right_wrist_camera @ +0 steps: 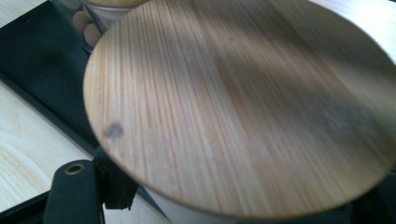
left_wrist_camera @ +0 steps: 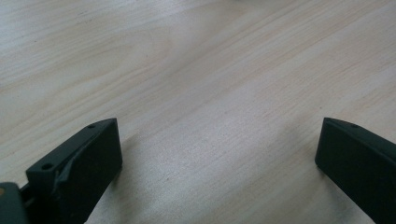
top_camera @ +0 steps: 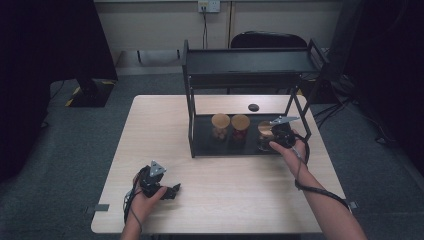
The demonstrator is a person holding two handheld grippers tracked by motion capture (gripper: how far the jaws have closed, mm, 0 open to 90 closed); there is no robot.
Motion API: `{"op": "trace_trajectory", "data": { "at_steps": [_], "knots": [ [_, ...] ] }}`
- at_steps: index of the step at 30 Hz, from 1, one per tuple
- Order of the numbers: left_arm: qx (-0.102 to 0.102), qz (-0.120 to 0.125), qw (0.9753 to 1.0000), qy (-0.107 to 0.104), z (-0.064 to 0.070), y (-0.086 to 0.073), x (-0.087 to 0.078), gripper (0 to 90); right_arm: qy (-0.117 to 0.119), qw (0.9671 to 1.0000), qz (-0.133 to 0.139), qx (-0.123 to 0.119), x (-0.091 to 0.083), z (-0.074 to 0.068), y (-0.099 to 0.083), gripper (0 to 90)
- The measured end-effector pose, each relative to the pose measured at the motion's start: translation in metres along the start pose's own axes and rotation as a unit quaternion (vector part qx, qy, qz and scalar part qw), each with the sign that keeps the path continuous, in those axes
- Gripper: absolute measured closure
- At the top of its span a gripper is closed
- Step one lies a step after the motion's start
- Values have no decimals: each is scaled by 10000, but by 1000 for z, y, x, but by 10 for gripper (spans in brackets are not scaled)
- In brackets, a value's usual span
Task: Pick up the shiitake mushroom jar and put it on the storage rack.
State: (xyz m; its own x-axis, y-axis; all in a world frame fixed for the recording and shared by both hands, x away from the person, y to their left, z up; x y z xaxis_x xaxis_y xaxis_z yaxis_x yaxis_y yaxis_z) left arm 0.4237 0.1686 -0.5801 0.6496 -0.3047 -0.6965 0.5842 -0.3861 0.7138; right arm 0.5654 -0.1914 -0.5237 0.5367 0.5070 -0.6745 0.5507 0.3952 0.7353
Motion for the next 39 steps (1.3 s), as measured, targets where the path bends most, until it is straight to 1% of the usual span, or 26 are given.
{"op": "trace_trajectory", "data": {
  "at_steps": [16,19,39],
  "knots": [
    [0,0,10000,0,0,0,0,2,-30,10000,-6,44,11,6,3,258],
    [-1,0,10000,0,0,0,0,2,-41,10000,-44,30,13,7,3,258],
    [5,0,10000,-8,0,0,0,2,-64,9999,-104,44,28,7,8,258]
  ]
}}
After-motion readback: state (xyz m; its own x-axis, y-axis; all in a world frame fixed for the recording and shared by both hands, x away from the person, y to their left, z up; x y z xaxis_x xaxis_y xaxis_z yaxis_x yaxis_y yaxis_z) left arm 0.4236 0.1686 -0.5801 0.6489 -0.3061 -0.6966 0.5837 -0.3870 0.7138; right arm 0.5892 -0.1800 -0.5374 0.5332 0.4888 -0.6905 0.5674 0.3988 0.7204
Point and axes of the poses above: each handheld gripper's, and its own axes: x roughly forward along the jaws, y roughly out of its top, z roughly to its right, the point moved 10 cm from there along x, roughly forward along the jaws, and after that the axes turned 6 degrees about y, right-handed, at the moved point
